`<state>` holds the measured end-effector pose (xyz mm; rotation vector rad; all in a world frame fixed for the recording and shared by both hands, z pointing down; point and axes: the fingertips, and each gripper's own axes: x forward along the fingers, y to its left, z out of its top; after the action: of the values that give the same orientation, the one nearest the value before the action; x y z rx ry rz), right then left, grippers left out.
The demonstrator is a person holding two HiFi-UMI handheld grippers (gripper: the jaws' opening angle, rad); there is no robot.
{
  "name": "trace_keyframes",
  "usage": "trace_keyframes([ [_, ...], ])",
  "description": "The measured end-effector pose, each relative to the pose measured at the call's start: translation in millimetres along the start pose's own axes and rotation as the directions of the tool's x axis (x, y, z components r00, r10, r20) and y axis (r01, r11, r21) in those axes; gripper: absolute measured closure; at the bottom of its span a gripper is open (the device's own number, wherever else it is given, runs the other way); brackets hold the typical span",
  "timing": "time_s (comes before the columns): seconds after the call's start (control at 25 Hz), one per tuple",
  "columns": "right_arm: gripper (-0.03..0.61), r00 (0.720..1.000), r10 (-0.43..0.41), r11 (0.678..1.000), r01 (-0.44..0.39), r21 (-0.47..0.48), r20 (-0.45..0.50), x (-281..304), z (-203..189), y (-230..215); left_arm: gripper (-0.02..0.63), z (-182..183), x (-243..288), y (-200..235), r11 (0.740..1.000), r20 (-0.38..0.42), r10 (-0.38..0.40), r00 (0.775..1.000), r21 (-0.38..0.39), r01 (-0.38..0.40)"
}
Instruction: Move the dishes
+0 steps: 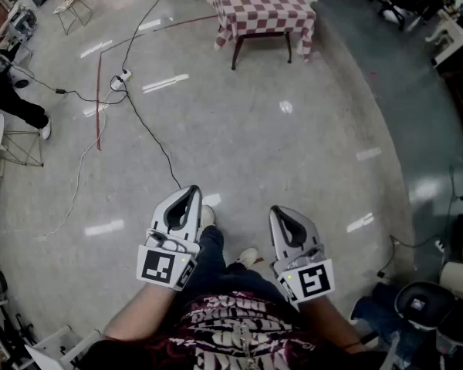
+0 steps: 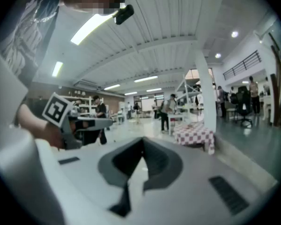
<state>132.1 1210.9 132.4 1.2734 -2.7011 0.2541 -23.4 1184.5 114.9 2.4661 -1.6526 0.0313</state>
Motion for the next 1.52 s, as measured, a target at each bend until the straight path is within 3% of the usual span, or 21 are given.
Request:
trace_keyframes([
  [0.44,0.543,0.993,-0.093,0.994,0.097,0.055,-0.070,152.1,1.1,-43.3,0.583,-12.0,119.4,125.5,0.997,-0.030,-0.045,0.999,-0.070,0.043],
  [0.76,0.543,0.985,-0.138,0.985,0.148,0.088,-0.107,220.6,14.1,-51.9,0.583,-24.5,160.3,184.5,0.991,-0.072,-0.076,0.995,-0.119,0.067],
  [0.96,0.543,0.983,-0.143,0.988,0.148,0.038,-0.114,230.7,26.9,-49.9,0.583,-28.8,172.3,197.0,0.987,-0.068,-0.079,0.995,-0.144,0.068],
  [1.2,0.543,0.980,-0.162,0.984,0.170,0.060,-0.117,230.4,18.7,-62.8,0.584,-32.4,177.5,202.3,0.988,-0.067,-0.035,0.997,-0.151,0.024],
  [1.52,0.543,0.987,-0.131,0.988,0.138,0.067,-0.096,250.6,12.1,-95.4,0.583,-42.6,211.4,184.5,0.997,-0.126,-0.034,0.991,-0.074,0.025],
])
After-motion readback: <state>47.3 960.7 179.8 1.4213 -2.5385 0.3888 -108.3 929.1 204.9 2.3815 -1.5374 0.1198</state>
